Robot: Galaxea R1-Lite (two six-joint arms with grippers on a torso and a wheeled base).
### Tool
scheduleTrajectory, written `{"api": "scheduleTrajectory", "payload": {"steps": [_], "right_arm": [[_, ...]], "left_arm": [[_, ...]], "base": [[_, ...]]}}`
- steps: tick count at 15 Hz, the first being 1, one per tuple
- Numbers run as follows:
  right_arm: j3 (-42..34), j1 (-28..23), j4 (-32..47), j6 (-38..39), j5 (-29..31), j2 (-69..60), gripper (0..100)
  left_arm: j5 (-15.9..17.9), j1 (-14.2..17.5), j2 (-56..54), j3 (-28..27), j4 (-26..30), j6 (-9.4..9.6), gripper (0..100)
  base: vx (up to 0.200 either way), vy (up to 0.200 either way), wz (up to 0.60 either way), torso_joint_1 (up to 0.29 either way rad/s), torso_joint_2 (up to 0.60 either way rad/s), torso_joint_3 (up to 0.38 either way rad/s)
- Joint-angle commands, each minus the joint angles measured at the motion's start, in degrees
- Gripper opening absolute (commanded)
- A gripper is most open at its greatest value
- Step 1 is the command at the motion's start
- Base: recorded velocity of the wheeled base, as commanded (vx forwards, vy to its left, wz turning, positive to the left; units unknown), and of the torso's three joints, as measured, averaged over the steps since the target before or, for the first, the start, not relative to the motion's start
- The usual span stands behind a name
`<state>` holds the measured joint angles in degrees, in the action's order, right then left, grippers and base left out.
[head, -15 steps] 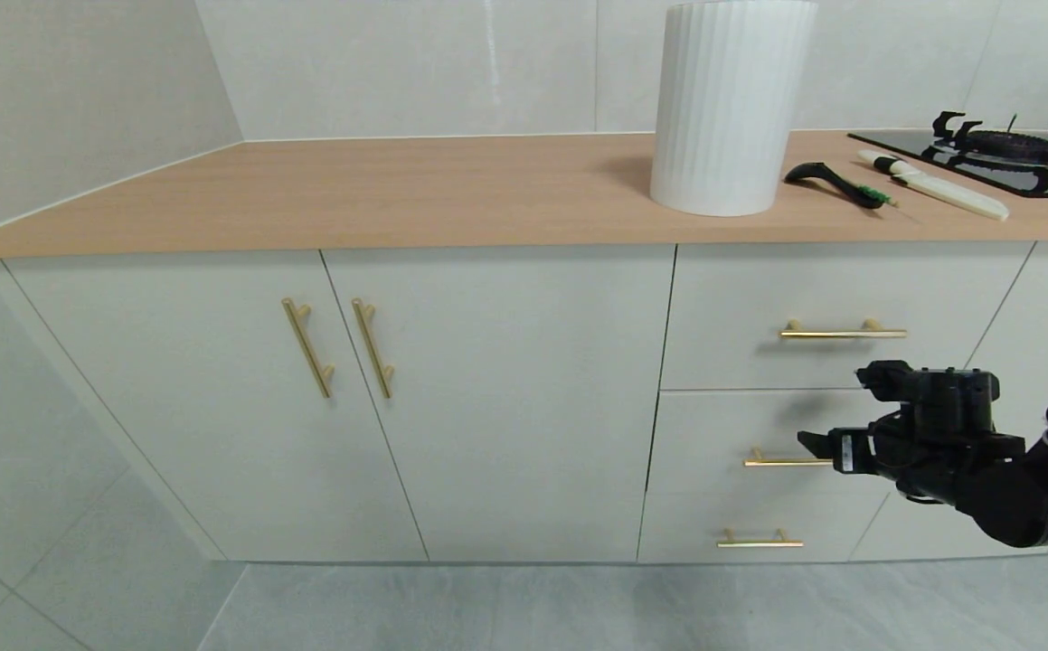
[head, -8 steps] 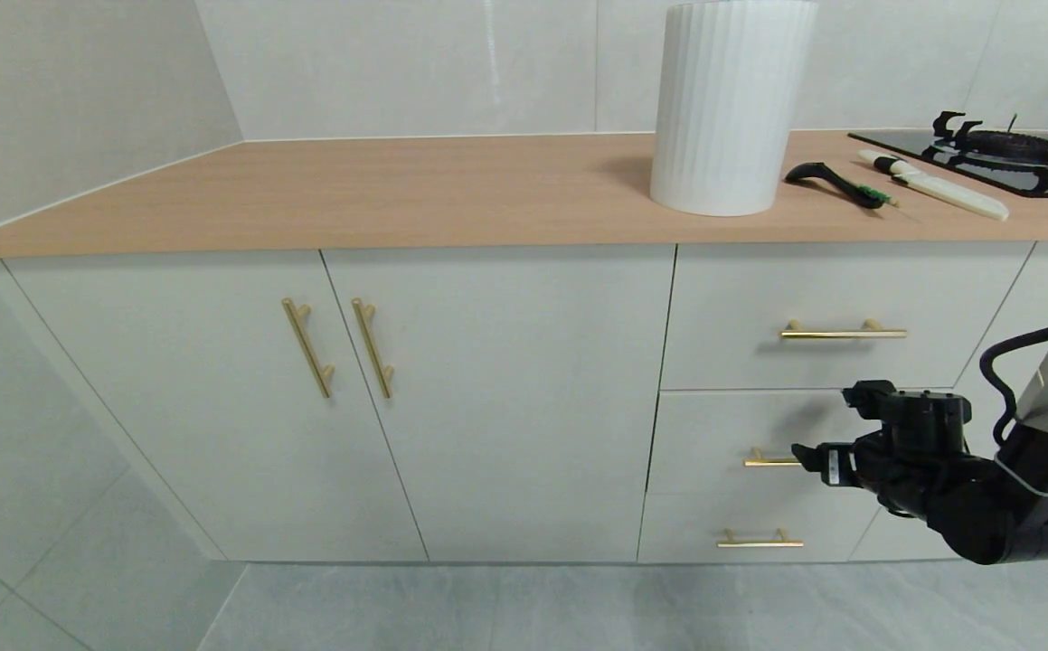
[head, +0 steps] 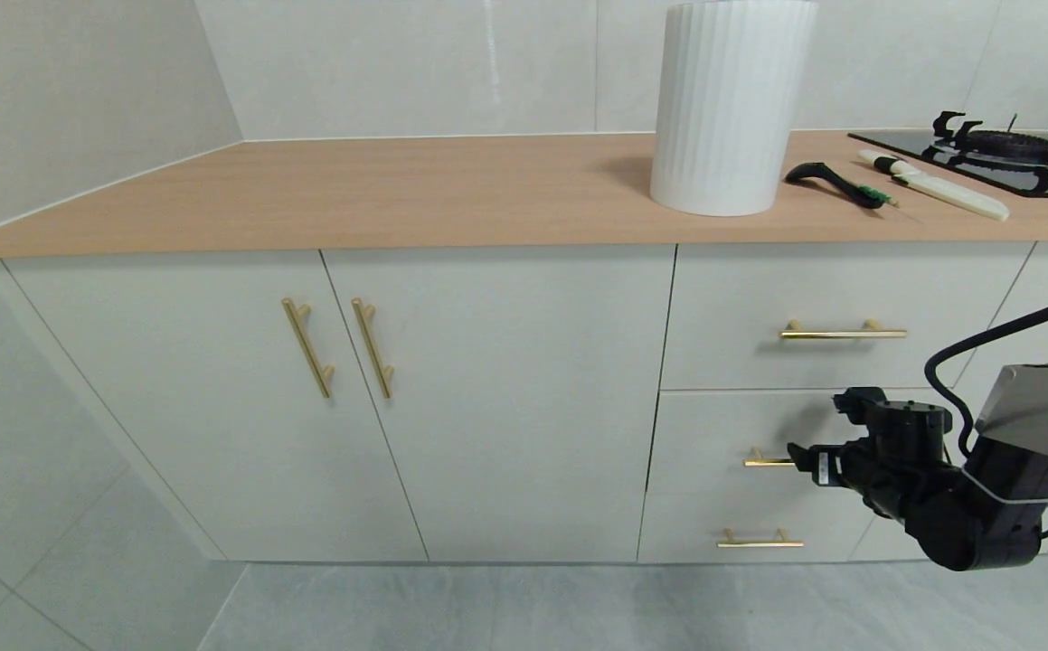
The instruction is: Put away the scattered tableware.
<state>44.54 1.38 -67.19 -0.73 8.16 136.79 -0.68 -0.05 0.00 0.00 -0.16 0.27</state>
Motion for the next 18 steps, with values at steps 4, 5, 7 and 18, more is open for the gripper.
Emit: {"api": "scheduleTrajectory", "payload": {"steps": [4, 5, 7, 18], "right_arm": [[1.6, 0.03, -1.18, -0.06, 1.34, 2.96, 100], [1.51, 0.03, -1.71, -0.15, 1.42, 3.31, 100], [1.25, 0.03, -1.8, -1.11, 1.42, 3.39, 100], [-9.12, -0.15, -1.45, -4.19, 0.81, -5.31, 100]], "left_arm": [[-0.02, -0.04, 0.09, 0.0, -0.02, 0.0, 100], [-0.02, 0.05, 0.09, 0.0, -0.02, 0.0, 100], [-0.02, -0.04, 0.09, 0.0, -0.02, 0.0, 100], [-0.02, -0.04, 0.09, 0.0, -0.02, 0.0, 100]], "base": [[0.0, 0.0, 0.0, 0.0, 0.0, 0.0], [0.0, 0.0, 0.0, 0.0, 0.0, 0.0], [0.0, 0.0, 0.0, 0.0, 0.0, 0.0], [0.0, 0.0, 0.0, 0.0, 0.0, 0.0]]}}
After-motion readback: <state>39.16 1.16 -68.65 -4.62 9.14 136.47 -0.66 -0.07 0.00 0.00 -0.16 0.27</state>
